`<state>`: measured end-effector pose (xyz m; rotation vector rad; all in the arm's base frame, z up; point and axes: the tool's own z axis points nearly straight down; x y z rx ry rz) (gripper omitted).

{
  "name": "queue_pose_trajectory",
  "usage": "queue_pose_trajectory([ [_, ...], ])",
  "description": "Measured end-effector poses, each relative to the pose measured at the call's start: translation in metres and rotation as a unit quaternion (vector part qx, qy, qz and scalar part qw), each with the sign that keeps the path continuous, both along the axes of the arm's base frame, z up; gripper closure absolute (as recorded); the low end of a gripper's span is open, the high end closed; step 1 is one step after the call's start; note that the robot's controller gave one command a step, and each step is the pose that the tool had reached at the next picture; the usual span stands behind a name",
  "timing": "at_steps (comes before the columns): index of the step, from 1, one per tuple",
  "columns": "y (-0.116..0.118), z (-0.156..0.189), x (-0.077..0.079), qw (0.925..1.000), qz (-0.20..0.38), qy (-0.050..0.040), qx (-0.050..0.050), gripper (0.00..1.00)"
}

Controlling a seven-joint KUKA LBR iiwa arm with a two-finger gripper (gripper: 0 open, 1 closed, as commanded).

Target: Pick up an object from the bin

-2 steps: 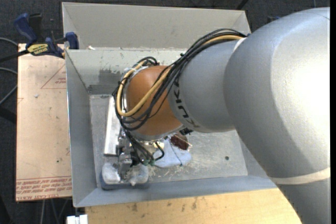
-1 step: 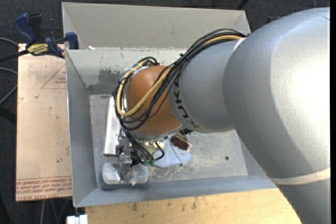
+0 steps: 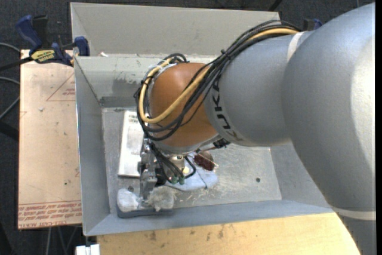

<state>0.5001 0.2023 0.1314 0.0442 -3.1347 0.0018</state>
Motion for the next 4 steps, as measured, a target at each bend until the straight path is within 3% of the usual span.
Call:
queue_pose_trajectory([
  [1, -0.001, 0.032, 0.013, 1.0000, -0.004, -0.0062, 0.002, 1.00],
  [2, 0.001, 0.028, 0.008, 0.9999, -0.010, -0.0019, 0.001, 1.00],
  [3, -0.019, 0.060, 0.011, 0.9999, -0.011, -0.0032, 0.001, 1.00],
  [4, -0.019, 0.060, 0.011, 0.9999, -0.012, -0.0032, 0.001, 1.00],
])
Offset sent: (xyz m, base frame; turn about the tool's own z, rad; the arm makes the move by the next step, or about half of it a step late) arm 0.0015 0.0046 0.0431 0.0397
